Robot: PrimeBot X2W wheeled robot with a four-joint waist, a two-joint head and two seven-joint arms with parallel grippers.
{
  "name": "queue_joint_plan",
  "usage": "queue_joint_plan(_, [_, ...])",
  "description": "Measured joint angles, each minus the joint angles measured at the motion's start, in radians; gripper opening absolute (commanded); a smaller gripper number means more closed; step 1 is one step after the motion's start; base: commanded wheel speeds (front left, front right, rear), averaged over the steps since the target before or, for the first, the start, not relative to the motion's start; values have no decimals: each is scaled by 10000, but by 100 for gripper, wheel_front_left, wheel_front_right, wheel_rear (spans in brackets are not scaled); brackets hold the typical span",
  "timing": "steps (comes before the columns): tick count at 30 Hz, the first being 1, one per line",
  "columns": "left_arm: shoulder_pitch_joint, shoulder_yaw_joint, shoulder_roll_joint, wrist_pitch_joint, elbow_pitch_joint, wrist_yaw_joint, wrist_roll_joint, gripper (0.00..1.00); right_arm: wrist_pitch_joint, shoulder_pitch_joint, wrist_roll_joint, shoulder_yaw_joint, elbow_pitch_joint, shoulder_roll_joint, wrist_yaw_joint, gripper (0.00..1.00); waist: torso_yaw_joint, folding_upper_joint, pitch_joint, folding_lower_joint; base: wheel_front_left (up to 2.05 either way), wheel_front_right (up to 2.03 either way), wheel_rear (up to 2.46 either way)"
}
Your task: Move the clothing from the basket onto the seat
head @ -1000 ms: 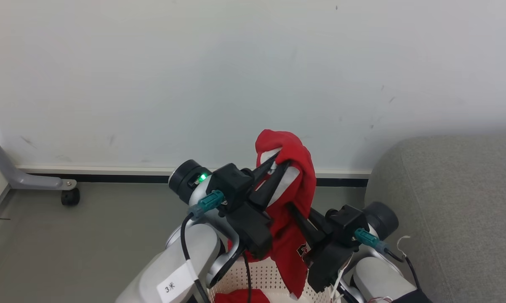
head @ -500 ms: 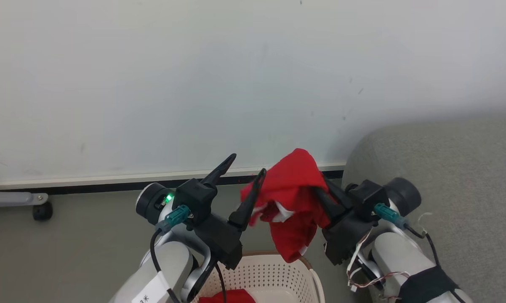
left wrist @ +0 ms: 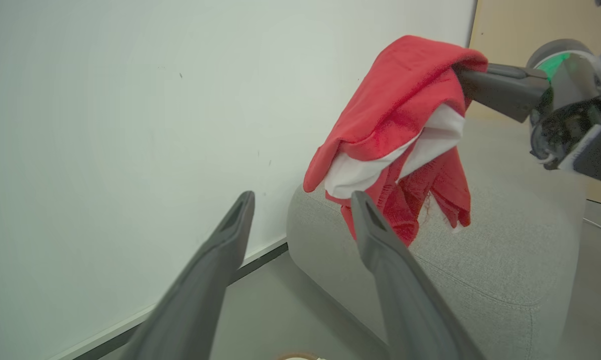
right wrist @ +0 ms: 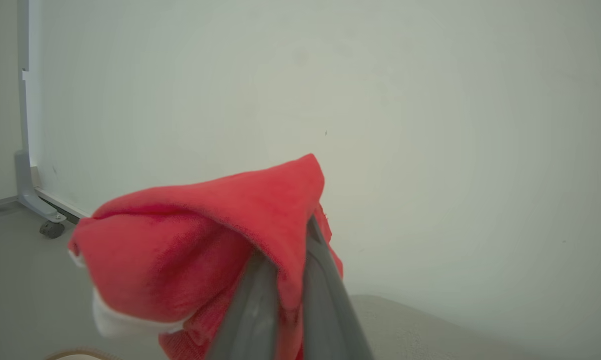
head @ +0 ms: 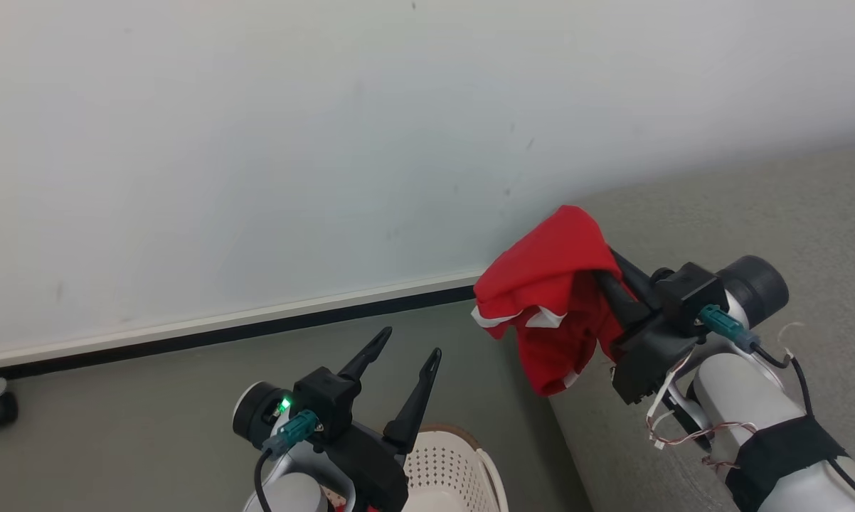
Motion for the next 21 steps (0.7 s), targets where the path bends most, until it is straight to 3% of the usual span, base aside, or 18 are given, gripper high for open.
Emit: queue_joint_plan(21, [640,-510,-485,-128,-31,-2,-194,100,213,539,270,-752,-834,-1434,-13,0,-2389,0,342,0,0,0,0])
